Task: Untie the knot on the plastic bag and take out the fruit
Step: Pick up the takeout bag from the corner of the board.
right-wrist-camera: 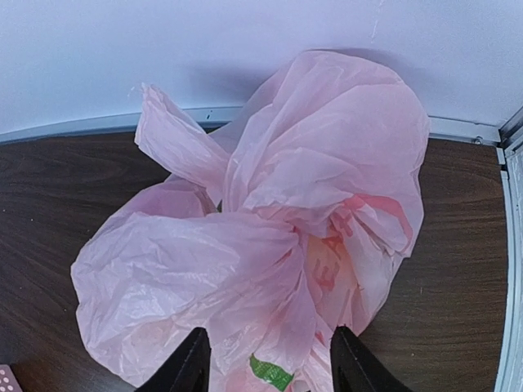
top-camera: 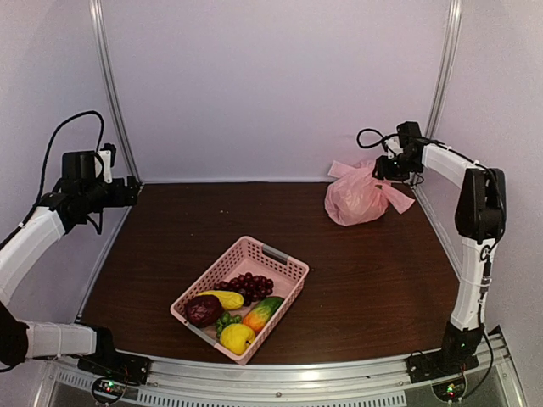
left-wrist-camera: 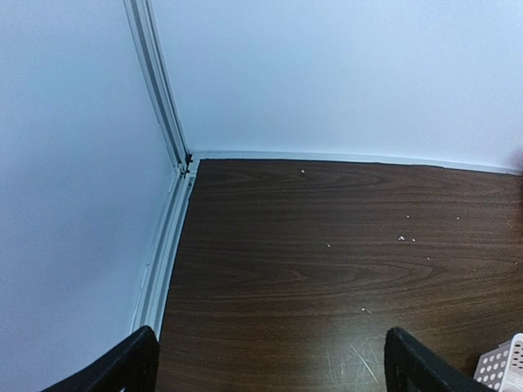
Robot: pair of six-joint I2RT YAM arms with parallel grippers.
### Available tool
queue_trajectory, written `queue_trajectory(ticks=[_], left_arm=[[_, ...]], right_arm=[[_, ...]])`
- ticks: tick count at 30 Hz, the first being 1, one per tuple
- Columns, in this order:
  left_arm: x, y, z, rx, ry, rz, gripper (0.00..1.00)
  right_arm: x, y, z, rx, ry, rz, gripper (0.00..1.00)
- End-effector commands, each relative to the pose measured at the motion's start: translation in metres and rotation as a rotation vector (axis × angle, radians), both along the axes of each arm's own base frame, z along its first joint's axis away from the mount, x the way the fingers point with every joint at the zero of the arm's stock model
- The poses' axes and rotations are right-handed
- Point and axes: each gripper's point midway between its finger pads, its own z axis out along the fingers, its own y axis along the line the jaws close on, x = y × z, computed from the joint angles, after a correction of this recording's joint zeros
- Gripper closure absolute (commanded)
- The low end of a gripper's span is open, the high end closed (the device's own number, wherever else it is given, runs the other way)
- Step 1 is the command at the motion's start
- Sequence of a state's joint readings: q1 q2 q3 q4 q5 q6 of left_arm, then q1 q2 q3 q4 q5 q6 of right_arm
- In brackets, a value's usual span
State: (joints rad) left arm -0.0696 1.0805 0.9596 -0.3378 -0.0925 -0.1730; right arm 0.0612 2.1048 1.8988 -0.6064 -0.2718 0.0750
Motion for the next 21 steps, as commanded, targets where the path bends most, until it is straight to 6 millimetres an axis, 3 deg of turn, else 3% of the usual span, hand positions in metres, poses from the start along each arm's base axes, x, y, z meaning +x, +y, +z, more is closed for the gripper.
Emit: queue_trajectory(ticks=[1,9,14,21], left_arm=[[-0.001,-0.001,0.007,0.009,-0.032,-0.016,0.02],[0.0,0.001,0.005,0.013,-0.025,-0.007,0.02],[0.0,-0.001,0.003,0.01,-0.023,-0.017,0.03],[0.002,-0.004,0.0,0.004,-0.012,-0.033,0.03]], right_arm=[[0.009,0.004,-0.004,-0.001,0.011,0.035,0.5],[0.024,0.009,-0.023,0.034,0.026,0.059,0.54],[0.031,0.015,-0.032,0.069,0.032,0.076,0.62],[0.032,0.022,-0.027,0.118,0.017,0.085,0.92]])
